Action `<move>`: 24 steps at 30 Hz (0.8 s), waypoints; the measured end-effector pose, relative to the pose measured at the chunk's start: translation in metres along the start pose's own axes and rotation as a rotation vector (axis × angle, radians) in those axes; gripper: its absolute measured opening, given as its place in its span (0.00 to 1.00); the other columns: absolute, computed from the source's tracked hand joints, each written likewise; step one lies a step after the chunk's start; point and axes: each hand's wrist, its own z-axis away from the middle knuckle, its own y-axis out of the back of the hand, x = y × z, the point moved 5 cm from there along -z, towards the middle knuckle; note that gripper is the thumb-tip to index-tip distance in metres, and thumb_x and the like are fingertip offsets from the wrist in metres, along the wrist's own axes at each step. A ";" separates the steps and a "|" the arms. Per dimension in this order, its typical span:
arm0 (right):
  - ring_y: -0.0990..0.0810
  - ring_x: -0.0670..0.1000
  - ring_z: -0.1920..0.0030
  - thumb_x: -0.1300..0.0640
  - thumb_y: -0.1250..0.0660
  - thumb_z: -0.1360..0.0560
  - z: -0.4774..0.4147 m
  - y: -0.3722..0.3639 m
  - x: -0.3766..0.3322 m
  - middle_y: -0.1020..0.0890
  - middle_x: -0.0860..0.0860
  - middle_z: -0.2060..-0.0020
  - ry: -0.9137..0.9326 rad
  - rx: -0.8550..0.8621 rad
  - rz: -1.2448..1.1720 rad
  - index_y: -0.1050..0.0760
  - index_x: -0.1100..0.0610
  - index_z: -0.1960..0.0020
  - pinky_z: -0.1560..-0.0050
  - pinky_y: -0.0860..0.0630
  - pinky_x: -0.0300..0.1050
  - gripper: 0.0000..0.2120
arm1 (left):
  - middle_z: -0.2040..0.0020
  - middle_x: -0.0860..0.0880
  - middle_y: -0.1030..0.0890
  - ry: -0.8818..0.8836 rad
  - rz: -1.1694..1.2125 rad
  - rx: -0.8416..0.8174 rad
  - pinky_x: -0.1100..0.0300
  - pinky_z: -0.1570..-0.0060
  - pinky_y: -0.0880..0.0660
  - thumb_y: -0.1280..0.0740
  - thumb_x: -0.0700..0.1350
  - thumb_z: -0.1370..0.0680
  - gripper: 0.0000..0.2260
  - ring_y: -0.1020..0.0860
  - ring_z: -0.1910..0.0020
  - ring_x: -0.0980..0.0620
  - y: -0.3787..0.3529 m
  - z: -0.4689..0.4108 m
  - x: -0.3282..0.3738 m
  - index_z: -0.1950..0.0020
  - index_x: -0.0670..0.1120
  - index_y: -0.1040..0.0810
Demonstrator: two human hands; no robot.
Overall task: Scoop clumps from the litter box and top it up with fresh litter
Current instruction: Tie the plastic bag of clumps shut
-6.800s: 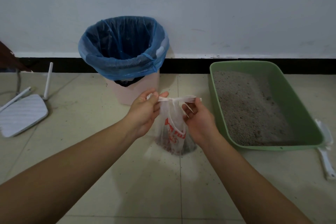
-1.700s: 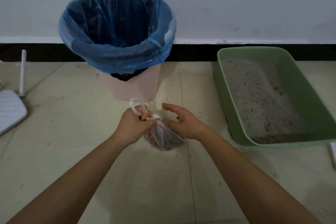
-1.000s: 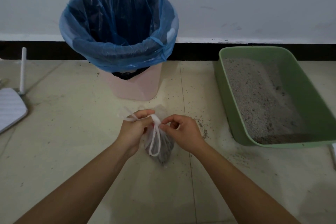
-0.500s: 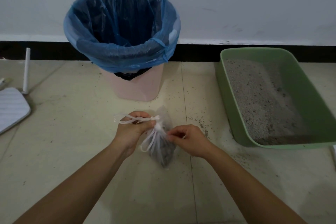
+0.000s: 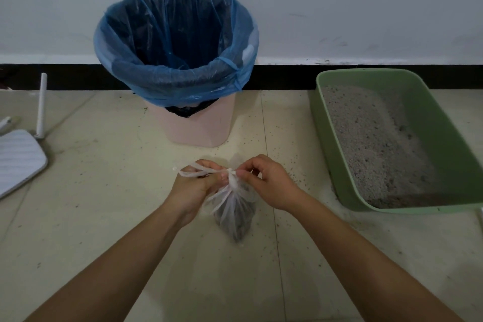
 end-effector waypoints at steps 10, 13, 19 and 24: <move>0.25 0.53 0.52 0.49 0.49 0.16 0.008 0.010 -0.051 0.23 0.54 0.50 0.407 0.101 0.973 0.27 0.57 0.42 0.49 0.28 0.48 0.17 | 0.74 0.50 0.38 0.187 0.587 0.129 0.51 0.51 0.24 0.47 0.50 0.15 0.20 0.35 0.73 0.51 -0.015 -0.010 0.016 0.67 0.47 0.36; 0.30 0.53 0.57 0.54 0.47 0.18 0.017 -0.005 -0.059 0.26 0.55 0.52 0.495 -0.005 1.286 0.29 0.59 0.44 0.51 0.30 0.49 0.11 | 0.75 0.51 0.42 0.200 0.451 0.243 0.55 0.60 0.29 0.46 0.48 0.16 0.18 0.42 0.75 0.53 -0.008 -0.008 0.015 0.66 0.48 0.38; 0.27 0.54 0.50 0.51 0.41 0.20 0.011 -0.001 -0.024 0.26 0.57 0.48 0.180 -0.179 1.527 0.32 0.60 0.38 0.45 0.31 0.50 0.15 | 0.76 0.52 0.41 0.240 0.170 0.268 0.55 0.65 0.31 0.46 0.44 0.17 0.16 0.42 0.78 0.54 0.000 -0.010 0.007 0.65 0.48 0.38; 0.25 0.51 0.56 0.46 0.44 0.19 0.007 0.008 -0.010 0.25 0.54 0.48 -0.025 -0.085 0.954 0.32 0.56 0.42 0.55 0.27 0.47 0.15 | 0.68 0.47 0.29 0.244 -0.003 0.283 0.54 0.57 0.27 0.45 0.45 0.17 0.14 0.29 0.67 0.48 0.014 -0.012 0.001 0.61 0.45 0.30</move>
